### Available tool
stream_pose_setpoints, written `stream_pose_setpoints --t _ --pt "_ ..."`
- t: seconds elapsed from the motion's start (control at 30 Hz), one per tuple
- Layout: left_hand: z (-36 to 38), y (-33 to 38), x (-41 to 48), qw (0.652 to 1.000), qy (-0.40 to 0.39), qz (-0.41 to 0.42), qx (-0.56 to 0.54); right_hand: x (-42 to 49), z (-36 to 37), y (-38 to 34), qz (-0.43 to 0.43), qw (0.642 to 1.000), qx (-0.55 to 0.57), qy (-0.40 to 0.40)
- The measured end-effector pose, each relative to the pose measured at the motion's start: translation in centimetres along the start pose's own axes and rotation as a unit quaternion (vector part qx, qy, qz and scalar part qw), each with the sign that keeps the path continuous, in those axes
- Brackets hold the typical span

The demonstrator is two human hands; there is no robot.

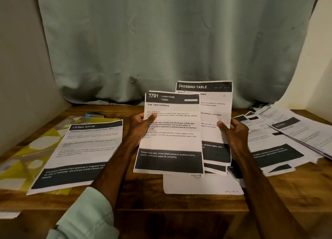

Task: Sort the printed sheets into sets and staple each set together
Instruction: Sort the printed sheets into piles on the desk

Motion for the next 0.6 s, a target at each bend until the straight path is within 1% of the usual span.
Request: stream_pose_setpoints --t 0.1,0.33,0.47,0.6 --pt "-0.2 0.0 0.1 1.000 0.005 0.010 0.026 0.0 0.1 -0.2 -0.015 1.000 -0.017 0.008" --pt "-1.7 -0.7 1.3 0.998 0.031 0.022 0.048 -0.2 -0.1 -0.4 -0.053 0.997 -0.047 0.035" --pt "-2.5 0.1 1.3 0.995 0.055 0.032 0.071 -0.6 0.6 -0.8 -0.070 0.991 -0.102 0.049" --pt "-3.5 0.9 0.6 0.989 0.081 0.037 0.115 -1.4 1.2 -1.5 -0.093 0.977 -0.178 0.069"
Point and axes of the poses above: each hand's wrist, its own x-axis towards the middle knuckle, its own z-axis out of the palm, y = z × x, the point moved 6 cm from there along x, towards the middle knuckle, and after that the axes turned 7 degrees about -x, right-handed, at the moved point
